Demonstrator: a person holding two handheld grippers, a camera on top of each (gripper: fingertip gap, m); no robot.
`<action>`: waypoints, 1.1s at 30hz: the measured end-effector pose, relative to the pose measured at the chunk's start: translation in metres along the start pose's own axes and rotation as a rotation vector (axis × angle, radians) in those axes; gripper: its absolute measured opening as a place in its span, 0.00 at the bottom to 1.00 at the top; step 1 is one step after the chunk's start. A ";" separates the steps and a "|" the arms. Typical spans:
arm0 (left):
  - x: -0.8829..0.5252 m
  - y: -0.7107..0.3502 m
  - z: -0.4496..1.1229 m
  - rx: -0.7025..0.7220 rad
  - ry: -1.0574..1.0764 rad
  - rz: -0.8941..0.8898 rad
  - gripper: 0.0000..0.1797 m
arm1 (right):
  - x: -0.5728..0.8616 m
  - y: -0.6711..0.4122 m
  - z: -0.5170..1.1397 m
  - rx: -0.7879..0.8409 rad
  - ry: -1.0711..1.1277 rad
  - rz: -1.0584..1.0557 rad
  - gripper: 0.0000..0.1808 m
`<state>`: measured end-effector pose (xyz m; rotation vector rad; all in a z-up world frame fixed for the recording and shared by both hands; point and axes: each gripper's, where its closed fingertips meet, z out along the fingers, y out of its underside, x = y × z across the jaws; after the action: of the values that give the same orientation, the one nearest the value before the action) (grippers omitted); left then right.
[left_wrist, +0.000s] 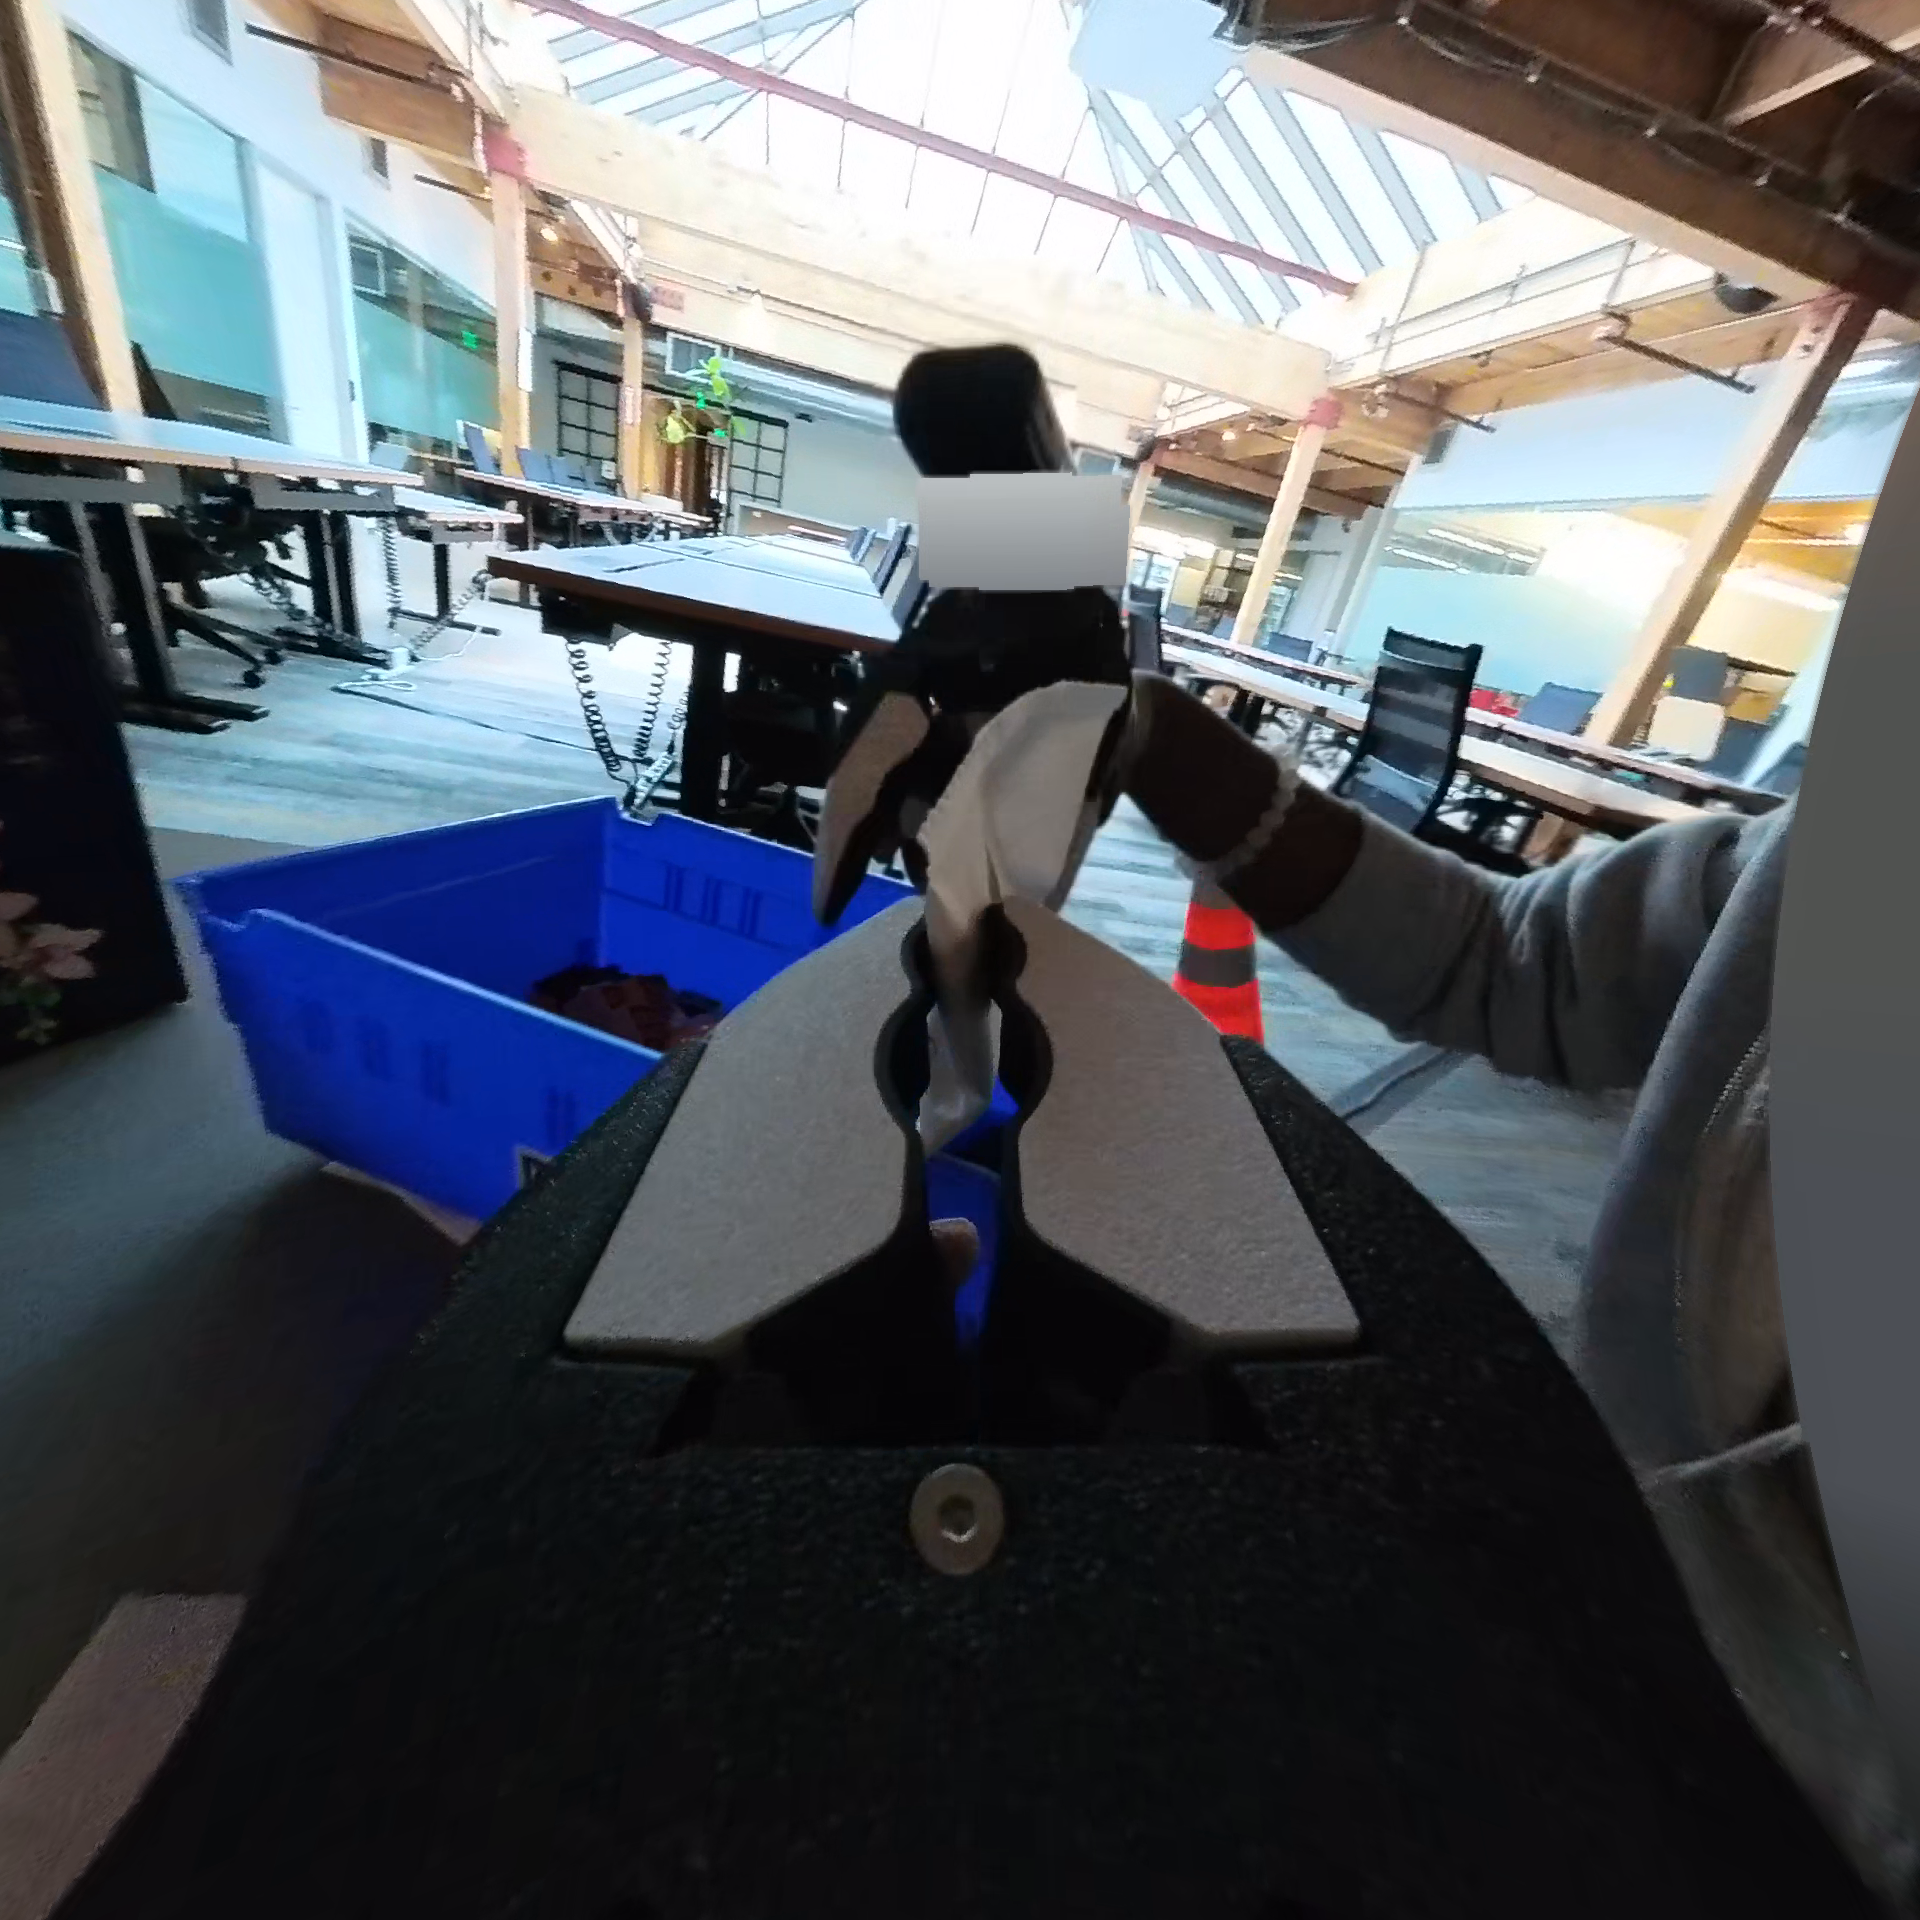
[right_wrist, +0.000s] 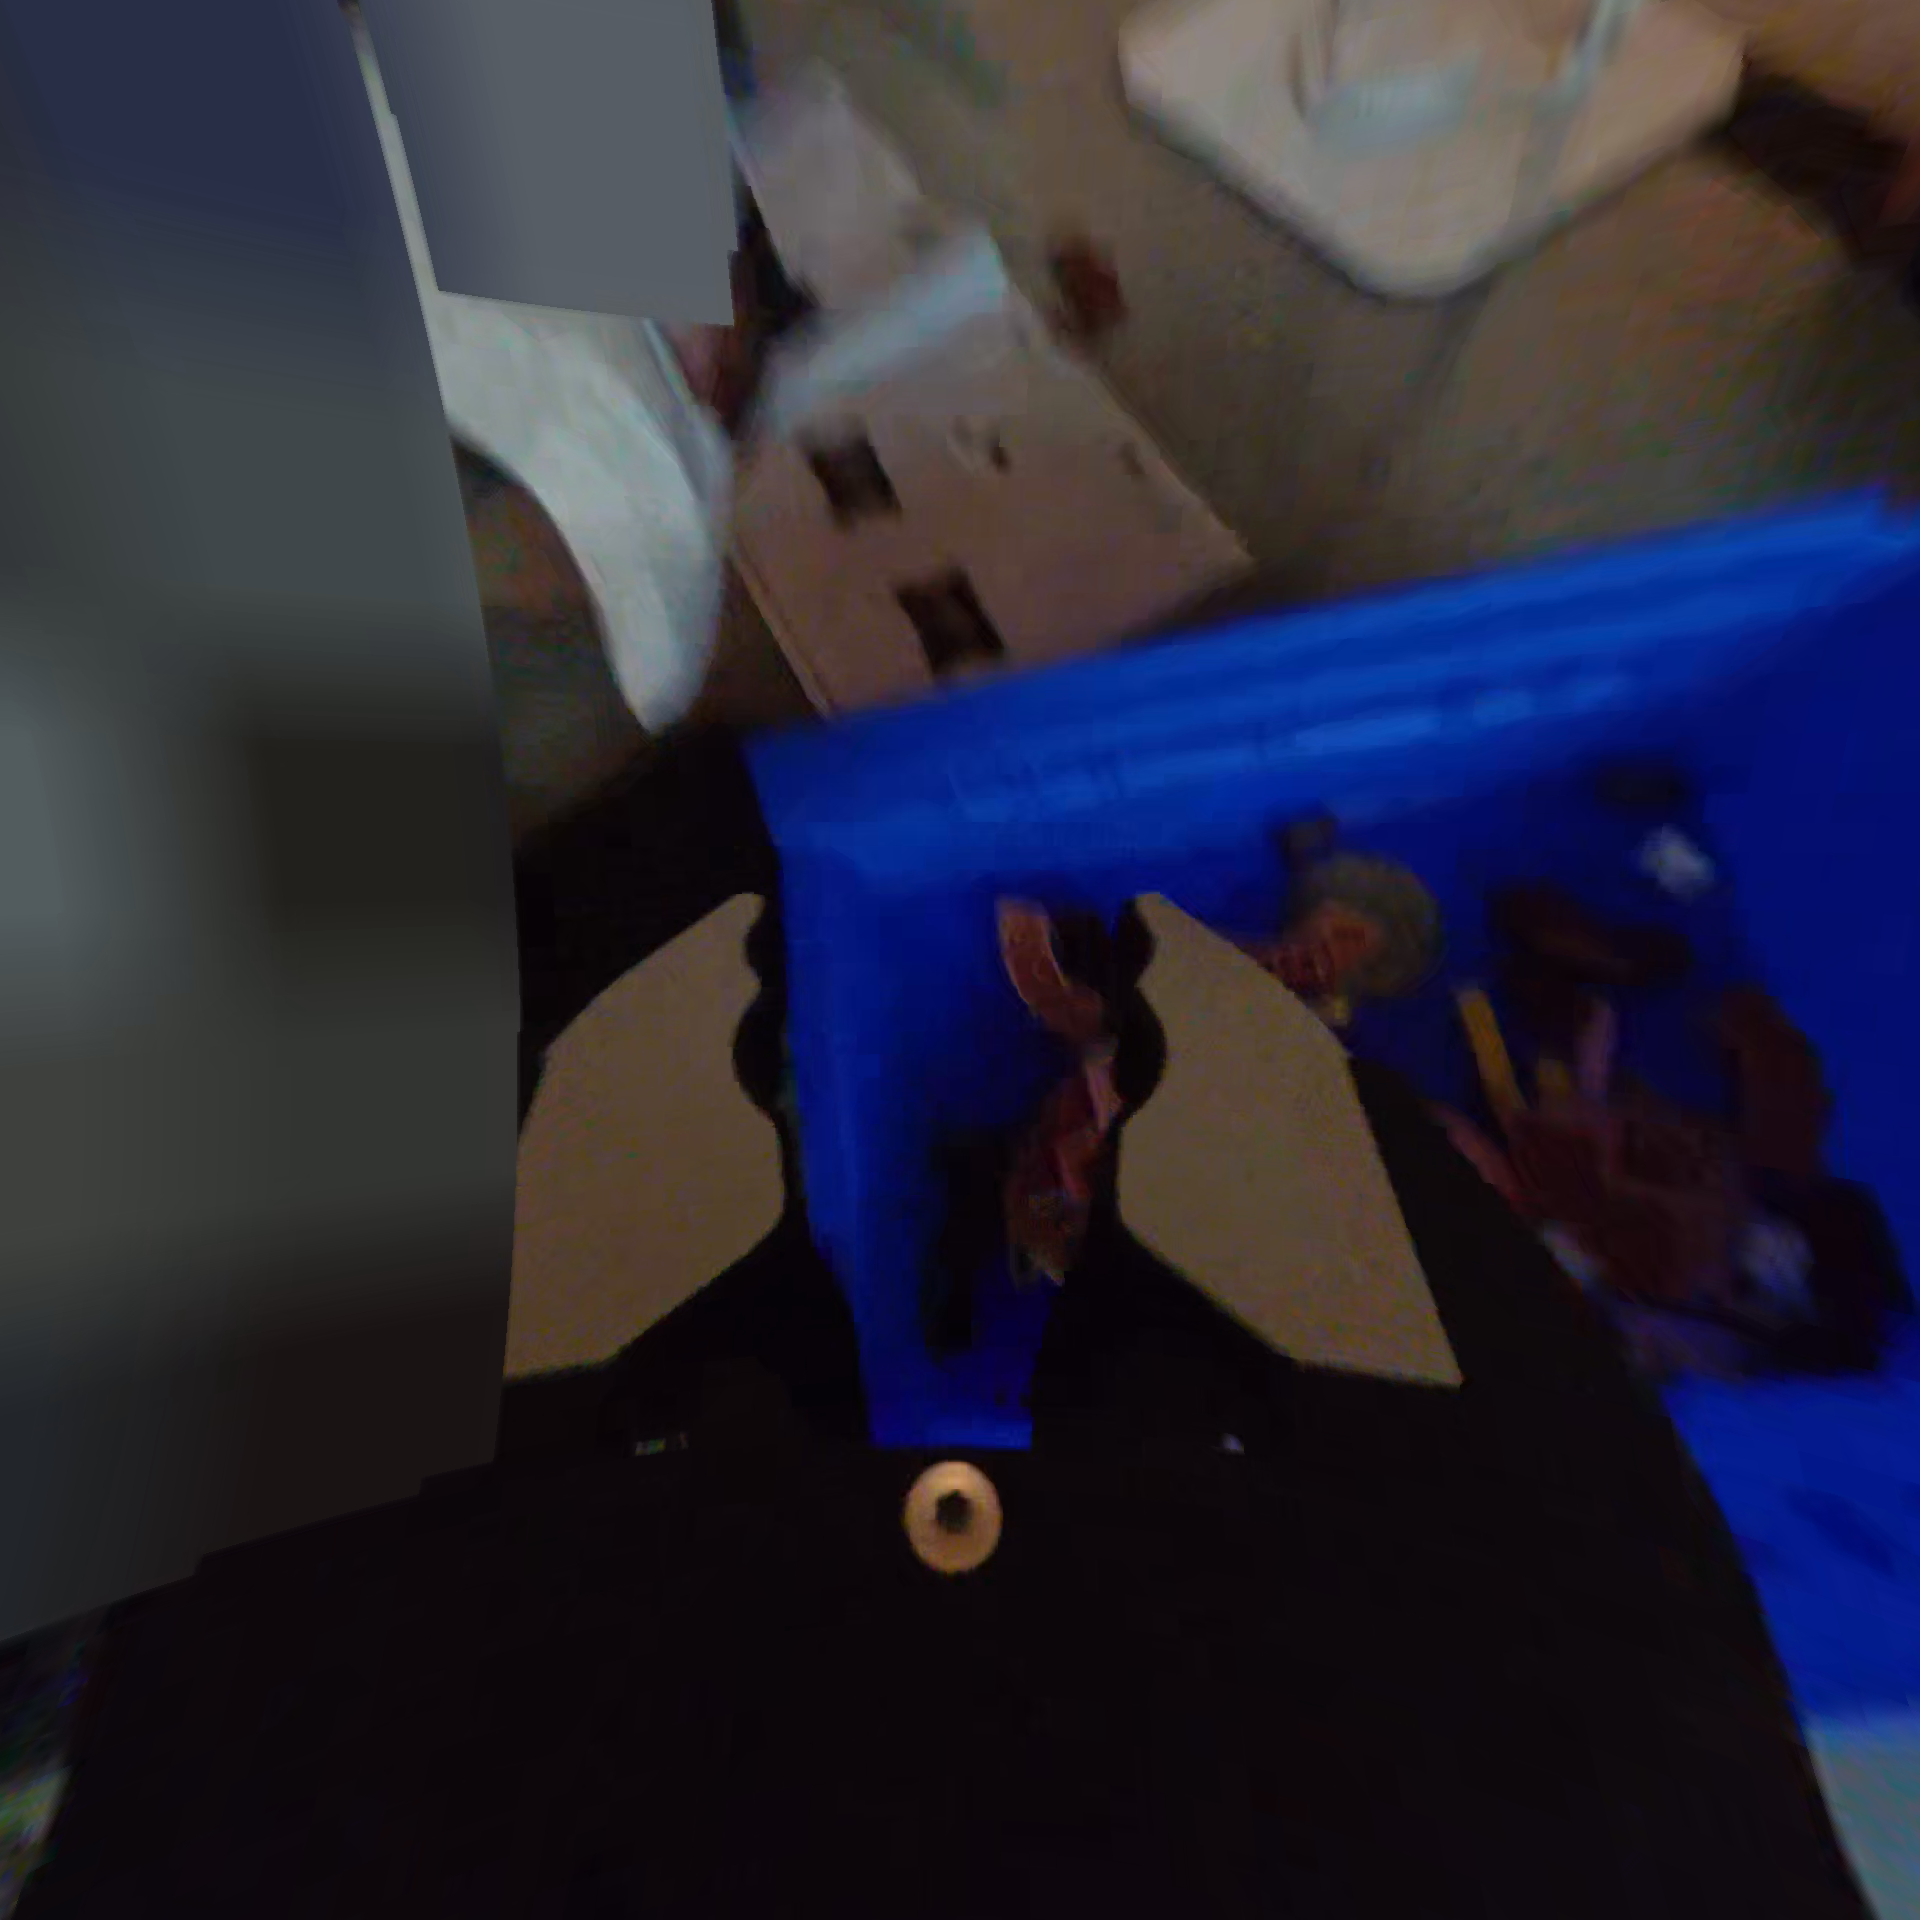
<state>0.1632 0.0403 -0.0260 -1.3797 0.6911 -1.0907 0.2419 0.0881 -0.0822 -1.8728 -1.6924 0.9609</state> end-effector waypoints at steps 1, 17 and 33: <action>-0.001 -0.001 -0.004 0.001 -0.016 0.008 0.04 | 0.008 0.020 0.002 -0.131 0.053 -0.007 0.33; -0.005 0.015 -0.027 -0.057 -0.114 0.021 0.04 | 0.014 0.130 0.044 -0.776 0.096 -0.070 0.03; -0.008 0.015 -0.044 -0.071 -0.145 0.032 0.04 | 0.013 0.088 0.050 -0.545 0.002 -0.012 0.04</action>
<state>0.1231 0.0269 -0.0482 -1.4874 0.6490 -0.9389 0.2650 0.0804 -0.1812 -2.1782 -2.1140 0.5171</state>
